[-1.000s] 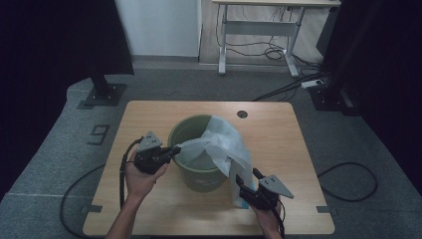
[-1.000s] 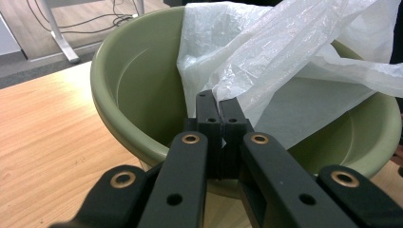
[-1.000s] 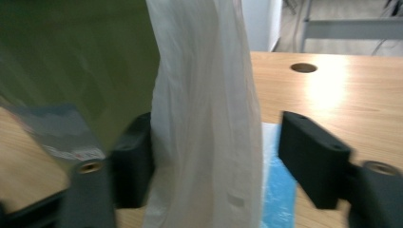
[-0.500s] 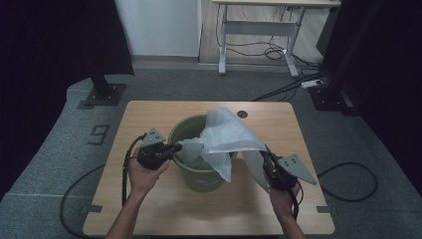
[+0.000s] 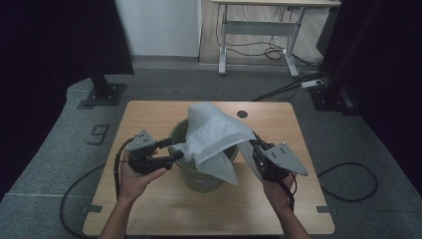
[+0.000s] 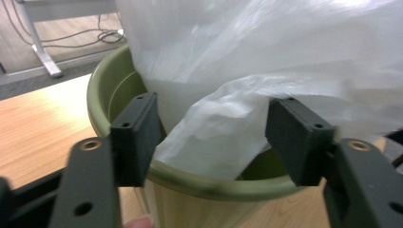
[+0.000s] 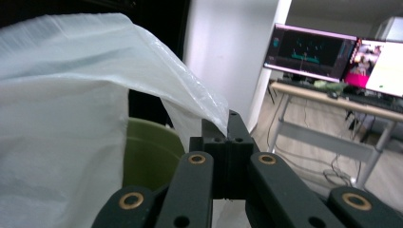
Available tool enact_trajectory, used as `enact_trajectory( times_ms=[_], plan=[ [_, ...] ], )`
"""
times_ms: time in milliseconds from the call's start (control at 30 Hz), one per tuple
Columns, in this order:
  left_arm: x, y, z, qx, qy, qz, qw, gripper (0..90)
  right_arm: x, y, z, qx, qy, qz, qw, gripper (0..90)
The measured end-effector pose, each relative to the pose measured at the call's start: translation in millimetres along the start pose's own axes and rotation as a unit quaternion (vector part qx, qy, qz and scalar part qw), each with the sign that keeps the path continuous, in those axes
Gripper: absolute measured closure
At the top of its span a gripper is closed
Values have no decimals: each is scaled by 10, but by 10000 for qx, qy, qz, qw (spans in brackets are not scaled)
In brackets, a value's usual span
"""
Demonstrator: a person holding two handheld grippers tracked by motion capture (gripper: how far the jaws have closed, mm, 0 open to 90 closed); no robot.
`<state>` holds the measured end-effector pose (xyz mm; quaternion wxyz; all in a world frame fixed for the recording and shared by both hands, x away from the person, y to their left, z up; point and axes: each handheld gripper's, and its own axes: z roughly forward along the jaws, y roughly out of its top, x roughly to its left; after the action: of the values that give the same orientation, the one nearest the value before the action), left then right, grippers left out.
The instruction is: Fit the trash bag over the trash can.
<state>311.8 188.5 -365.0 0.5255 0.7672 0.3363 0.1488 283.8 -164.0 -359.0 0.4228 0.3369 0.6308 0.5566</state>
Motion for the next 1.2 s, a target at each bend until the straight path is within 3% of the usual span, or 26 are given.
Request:
enact_trajectory(
  times_ms=[200, 567, 633, 767, 867, 933, 967, 1000, 1033, 1067, 1100, 1200],
  plan=[
    [-67, 5, -53, -37, -64, 65, 10000, 279, -99, -92, 47, 201, -151, 157, 9996, 885],
    [-455, -65, 15, -10, -299, 359, 9989, 187, -119, -163, 22, 314, -150, 273, 9990, 885],
    [-529, -65, 54, 14, -273, 427, 9987, 141, -97, -161, 15, 316, -123, 256, 9991, 885],
    [-624, -58, 181, 161, -71, 634, 9978, 148, -77, -160, 5, 315, -75, 241, 9992, 885],
    [-628, -45, 259, 225, 120, 595, 9979, 244, -78, -154, -16, 281, -67, 258, 9993, 885],
    [-608, -26, 285, 207, 198, 527, 9982, 376, -79, -146, -37, 244, -55, 271, 9993, 885],
    [-597, -16, 293, 199, 219, 514, 9982, 495, -82, -135, -61, 201, -45, 274, 9994, 885],
    [-587, -5, 300, 191, 249, 511, 9982, 495, -82, -135, -61, 201, -45, 274, 9994, 885],
    [-577, 5, 305, 187, 274, 500, 9982, 596, -85, -119, -84, 154, -32, 279, 9995, 885],
    [-567, 15, 306, 189, 238, 487, 9984, 596, -85, -119, -84, 154, -32, 279, 9995, 885],
    [-557, 26, 306, 194, 208, 490, 9984, 684, -86, -103, -102, 113, -23, 275, 9996, 885],
    [-520, 59, 318, 283, 114, 451, 9985, 761, -83, -87, -114, 72, -2, 279, 9996, 885]
  ],
)
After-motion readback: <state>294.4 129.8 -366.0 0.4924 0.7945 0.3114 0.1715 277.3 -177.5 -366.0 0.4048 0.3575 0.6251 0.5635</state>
